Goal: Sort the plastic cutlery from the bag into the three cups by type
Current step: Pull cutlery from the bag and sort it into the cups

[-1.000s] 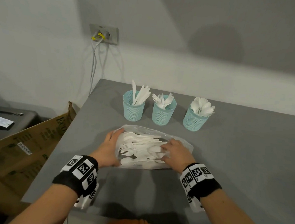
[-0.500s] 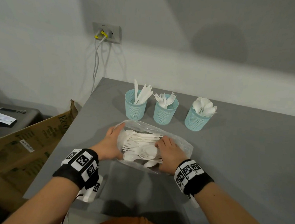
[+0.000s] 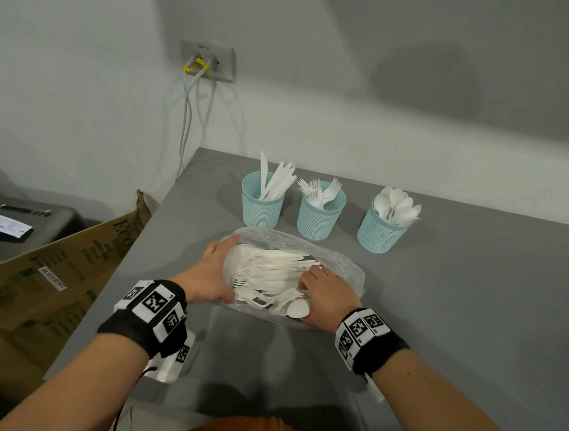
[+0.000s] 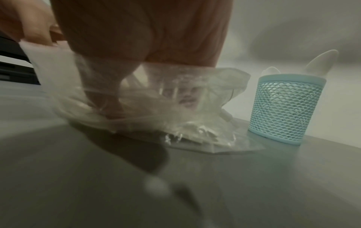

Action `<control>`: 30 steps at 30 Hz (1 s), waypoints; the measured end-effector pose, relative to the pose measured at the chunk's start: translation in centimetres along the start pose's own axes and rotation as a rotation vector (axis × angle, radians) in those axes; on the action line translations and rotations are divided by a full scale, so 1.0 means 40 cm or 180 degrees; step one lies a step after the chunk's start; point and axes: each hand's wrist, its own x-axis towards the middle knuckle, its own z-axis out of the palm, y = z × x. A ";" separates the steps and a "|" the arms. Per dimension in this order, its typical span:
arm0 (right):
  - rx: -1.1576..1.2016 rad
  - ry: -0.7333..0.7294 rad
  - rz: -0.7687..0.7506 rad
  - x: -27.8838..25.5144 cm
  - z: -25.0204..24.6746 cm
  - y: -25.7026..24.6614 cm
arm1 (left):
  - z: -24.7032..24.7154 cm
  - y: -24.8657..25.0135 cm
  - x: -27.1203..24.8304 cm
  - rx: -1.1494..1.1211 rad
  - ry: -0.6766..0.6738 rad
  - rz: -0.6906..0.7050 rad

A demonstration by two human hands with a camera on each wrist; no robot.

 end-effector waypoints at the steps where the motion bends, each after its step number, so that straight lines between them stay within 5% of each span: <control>1: -0.0049 -0.0040 -0.0031 0.004 0.001 -0.004 | 0.000 0.002 0.000 0.0009 -0.0013 0.0008; 10: -0.0327 -0.0498 -0.0018 0.034 -0.007 -0.049 | -0.005 0.008 0.000 -0.0048 -0.0101 0.0053; 21: 0.0935 -0.0519 0.0099 0.031 -0.037 0.016 | -0.031 -0.012 -0.009 -0.0155 -0.0021 -0.0035; 23: 0.1027 -0.0474 0.0148 0.031 -0.039 0.018 | -0.028 -0.008 -0.014 0.0138 0.0211 -0.0113; 26: 0.1169 -0.0347 0.0275 0.036 -0.049 0.013 | -0.030 0.014 -0.020 0.0707 0.1251 0.0159; 28: 0.1253 -0.0267 0.0285 0.043 -0.054 0.004 | -0.037 0.050 -0.024 0.0112 0.1624 0.0524; 30: 0.1294 -0.0176 0.0299 0.054 -0.051 -0.005 | -0.041 0.089 -0.025 -0.0654 0.1330 0.0607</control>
